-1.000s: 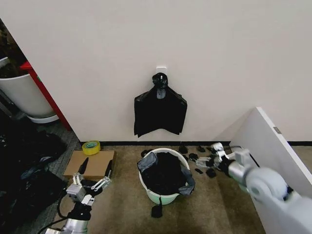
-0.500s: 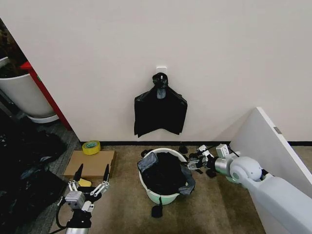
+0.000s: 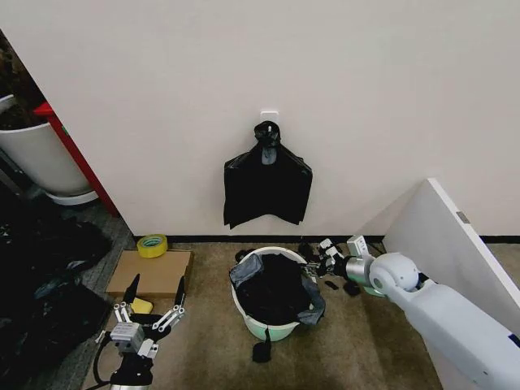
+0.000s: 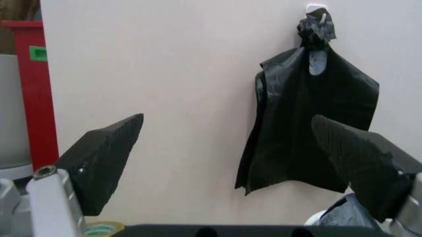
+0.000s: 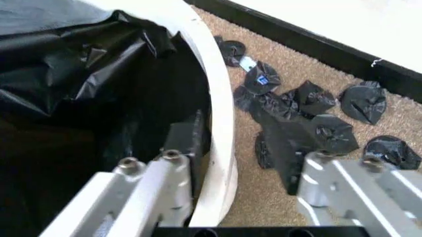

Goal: Place the garbage bag over the trash bin.

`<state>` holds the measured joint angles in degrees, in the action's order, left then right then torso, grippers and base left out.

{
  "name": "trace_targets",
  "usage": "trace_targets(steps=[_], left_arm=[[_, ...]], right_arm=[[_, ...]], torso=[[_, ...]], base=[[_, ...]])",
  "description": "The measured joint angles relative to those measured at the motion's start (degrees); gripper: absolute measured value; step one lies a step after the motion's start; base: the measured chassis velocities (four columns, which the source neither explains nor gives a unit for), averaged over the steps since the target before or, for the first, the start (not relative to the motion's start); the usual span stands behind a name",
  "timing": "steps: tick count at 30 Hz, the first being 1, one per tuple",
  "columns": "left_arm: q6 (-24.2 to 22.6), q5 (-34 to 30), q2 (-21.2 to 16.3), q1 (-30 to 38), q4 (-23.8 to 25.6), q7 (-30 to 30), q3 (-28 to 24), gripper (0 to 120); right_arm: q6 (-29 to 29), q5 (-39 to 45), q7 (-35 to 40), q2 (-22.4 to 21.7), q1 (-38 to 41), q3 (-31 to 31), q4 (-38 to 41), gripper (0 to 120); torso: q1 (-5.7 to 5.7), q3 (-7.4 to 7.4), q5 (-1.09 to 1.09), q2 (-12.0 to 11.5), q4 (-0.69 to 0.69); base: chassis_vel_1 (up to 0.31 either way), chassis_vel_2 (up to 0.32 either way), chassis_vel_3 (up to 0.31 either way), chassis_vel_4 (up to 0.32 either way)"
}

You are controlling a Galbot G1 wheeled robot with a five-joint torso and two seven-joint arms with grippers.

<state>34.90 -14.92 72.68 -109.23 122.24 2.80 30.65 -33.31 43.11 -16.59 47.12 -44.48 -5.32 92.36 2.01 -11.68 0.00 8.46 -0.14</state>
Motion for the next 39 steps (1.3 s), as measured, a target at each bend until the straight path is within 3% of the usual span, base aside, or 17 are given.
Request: trace_targets(steps=[1,2,8,15,21,26,27,32,39], left_arm=[[0.0,-0.1,0.0,0.0,0.0,0.0,0.0,100],[0.1,-0.3,0.1,-0.2,0.0,0.0,0.1,100],[0.2,-0.7,0.3,-0.3,0.0,0.1,-0.2,100],[0.2,-1.1,0.3,-0.2,0.1,0.5,-0.2,100],[0.1,-2.1,0.3,-0.2,0.3,0.7,-0.1,100],[-0.6,-2.7,-0.2,0.9,0.3,1.0,-0.7,100],[-0.6,-2.7,-0.2,0.9,0.3,1.0,-0.7,100],[-1.0,-2.7,-0.6,1.6,0.3,1.0,-1.6,100],[-1.2,-2.6,-1.5,1.5,0.4,1.1,-2.0,100]], right_arm=[[0.0,0.0,0.0,0.1,0.1,-0.1,-0.1,30],[0.0,-0.1,0.0,0.2,0.2,-0.4,-0.4,20],[-0.1,0.0,0.4,0.5,0.1,-0.6,-0.4,3],[-0.6,2.5,3.9,0.8,-1.9,0.8,1.1,2],[-1.4,10.0,17.9,1.0,-7.4,4.5,7.4,2],[0.5,20.2,45.6,4.3,-12.4,7.0,16.8,2],[0.5,20.2,45.6,4.3,-12.4,7.0,16.8,2],[6.7,24.2,62.8,8.7,-17.0,8.1,23.3,1],[14.8,22.8,69.8,13.5,-21.8,7.9,26.7,1]], torso=[[0.00,0.00,0.00,0.0,0.00],[0.00,0.00,-0.01,0.0,0.00],[0.00,0.00,-0.01,0.0,0.00],[0.00,0.00,0.00,0.0,0.01],[0.00,0.00,0.00,0.0,-0.01],[0.00,0.00,-0.02,0.0,0.00],[0.00,0.00,-0.02,0.0,0.00],[-0.01,0.00,-0.01,0.0,-0.01],[-0.01,0.00,-0.01,0.0,0.00]], base=[[0.000,0.000,0.000,0.000],[0.000,0.000,0.000,0.000],[0.000,0.000,0.000,0.000],[0.000,0.000,0.000,0.000],[0.000,0.000,0.000,0.000],[0.000,0.000,0.000,0.000],[0.000,0.000,0.000,0.000],[0.000,0.000,0.000,0.000],[0.000,0.000,0.000,0.000]])
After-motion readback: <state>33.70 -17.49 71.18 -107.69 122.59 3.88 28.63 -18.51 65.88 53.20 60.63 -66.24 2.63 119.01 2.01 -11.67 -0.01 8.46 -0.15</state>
